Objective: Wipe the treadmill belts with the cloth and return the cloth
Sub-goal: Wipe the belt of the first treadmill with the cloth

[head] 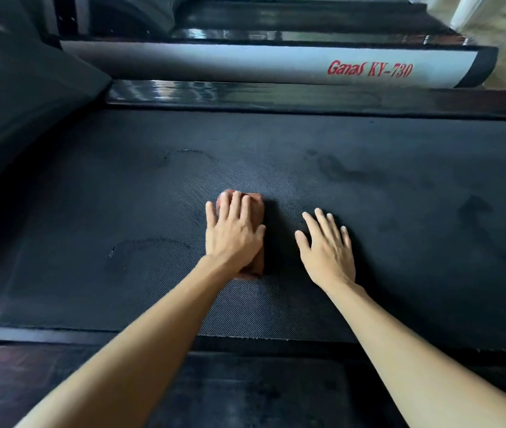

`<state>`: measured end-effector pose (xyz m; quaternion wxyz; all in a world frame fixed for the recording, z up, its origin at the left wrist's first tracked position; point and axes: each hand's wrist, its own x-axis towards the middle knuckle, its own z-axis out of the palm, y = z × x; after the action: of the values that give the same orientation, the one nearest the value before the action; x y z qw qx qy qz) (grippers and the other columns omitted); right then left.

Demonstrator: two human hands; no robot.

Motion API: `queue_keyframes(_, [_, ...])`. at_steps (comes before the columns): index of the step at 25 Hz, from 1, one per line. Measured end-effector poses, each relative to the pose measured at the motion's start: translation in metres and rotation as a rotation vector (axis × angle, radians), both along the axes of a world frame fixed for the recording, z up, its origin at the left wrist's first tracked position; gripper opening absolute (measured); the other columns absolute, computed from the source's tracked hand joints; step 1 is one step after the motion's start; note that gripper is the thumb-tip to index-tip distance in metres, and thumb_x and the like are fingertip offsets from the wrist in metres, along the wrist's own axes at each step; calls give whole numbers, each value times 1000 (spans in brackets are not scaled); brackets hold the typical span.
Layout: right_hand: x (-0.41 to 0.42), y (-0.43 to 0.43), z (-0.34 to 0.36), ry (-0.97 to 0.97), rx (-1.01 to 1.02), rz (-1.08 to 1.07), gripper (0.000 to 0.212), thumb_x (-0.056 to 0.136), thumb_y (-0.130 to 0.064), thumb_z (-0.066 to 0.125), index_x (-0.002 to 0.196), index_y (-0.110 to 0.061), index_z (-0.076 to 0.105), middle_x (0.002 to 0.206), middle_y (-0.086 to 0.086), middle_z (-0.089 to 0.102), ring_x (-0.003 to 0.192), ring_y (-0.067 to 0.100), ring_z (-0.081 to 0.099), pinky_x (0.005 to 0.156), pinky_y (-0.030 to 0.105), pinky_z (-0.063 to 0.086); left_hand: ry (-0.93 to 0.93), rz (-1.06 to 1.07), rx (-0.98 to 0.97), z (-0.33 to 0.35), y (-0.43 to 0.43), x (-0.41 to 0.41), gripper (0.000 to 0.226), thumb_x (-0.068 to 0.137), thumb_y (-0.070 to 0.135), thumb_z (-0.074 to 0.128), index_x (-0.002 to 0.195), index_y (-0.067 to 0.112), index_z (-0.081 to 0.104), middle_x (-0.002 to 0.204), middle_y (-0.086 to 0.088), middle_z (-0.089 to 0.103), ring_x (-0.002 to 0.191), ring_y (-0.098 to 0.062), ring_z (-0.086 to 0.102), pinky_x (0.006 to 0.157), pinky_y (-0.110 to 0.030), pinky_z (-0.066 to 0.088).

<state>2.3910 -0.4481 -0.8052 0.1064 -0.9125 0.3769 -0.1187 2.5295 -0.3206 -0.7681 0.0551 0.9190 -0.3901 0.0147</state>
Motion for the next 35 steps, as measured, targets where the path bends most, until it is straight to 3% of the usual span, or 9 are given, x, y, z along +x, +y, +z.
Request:
queue_keyframes(5, [2,5,-2,-24,-39,-22,51,100,-40,42,148,-23,39,158,3,29,147,23,24,118,47,15,21,128,57,-2,82,-19,72,93,44,38,153,11,16,162,-8,9,149,-28,-4,119,-49,3])
queue_keyframes(10, [3,6,-1,2,-39,-21,51,100,-41,39,149,-24,36,159,3,28,147,23,23,119,47,14,12,-135,-4,-3,45,-57,72,90,47,31,152,11,22,160,-11,17,149,-29,6,120,-47,10])
queue_keyframes(13, [1,4,2,35,-4,-24,53,101,-43,34,151,-26,30,161,0,21,149,20,15,120,44,9,38,54,6,-5,78,11,66,95,42,40,151,15,19,161,-5,15,149,-26,5,118,-46,12])
queue_keyframes(16, [5,8,5,65,14,-48,53,102,-41,33,152,-24,29,162,2,19,149,22,14,120,46,8,16,219,-8,-12,114,28,67,94,46,32,151,13,20,160,-8,17,148,-28,6,118,-49,16])
queue_keyframes(20, [34,30,8,48,21,-24,52,101,-39,38,150,-21,33,160,4,23,148,25,17,118,53,8,11,-125,-24,-13,85,-48,70,90,48,20,151,14,26,159,-7,21,149,-28,9,118,-48,18])
queue_keyframes(22, [42,36,6,42,-19,59,51,101,-41,38,149,-24,36,159,1,26,148,23,20,118,51,10,34,-234,-8,-6,92,-24,67,92,48,19,151,18,25,160,0,21,149,-22,8,119,-46,18])
queue_keyframes(26, [39,32,0,55,-17,58,52,102,-45,31,151,-28,31,161,-2,22,149,21,17,119,47,9,37,213,-67,-11,170,82,58,93,41,32,146,18,31,155,0,27,145,-22,14,114,-53,24])
queue_keyframes(29, [41,36,1,47,-35,50,52,102,-44,31,151,-27,31,161,-1,22,148,22,17,119,47,9,22,438,-92,-11,191,86,61,92,42,33,146,13,30,154,-7,28,143,-27,18,114,-53,22])
queue_keyframes(35, [39,35,-1,45,-36,59,53,102,-45,29,151,-27,29,161,0,22,149,22,17,119,48,10,24,-85,-60,-6,102,-22,65,90,43,33,149,18,28,158,-2,24,148,-24,11,119,-45,16])
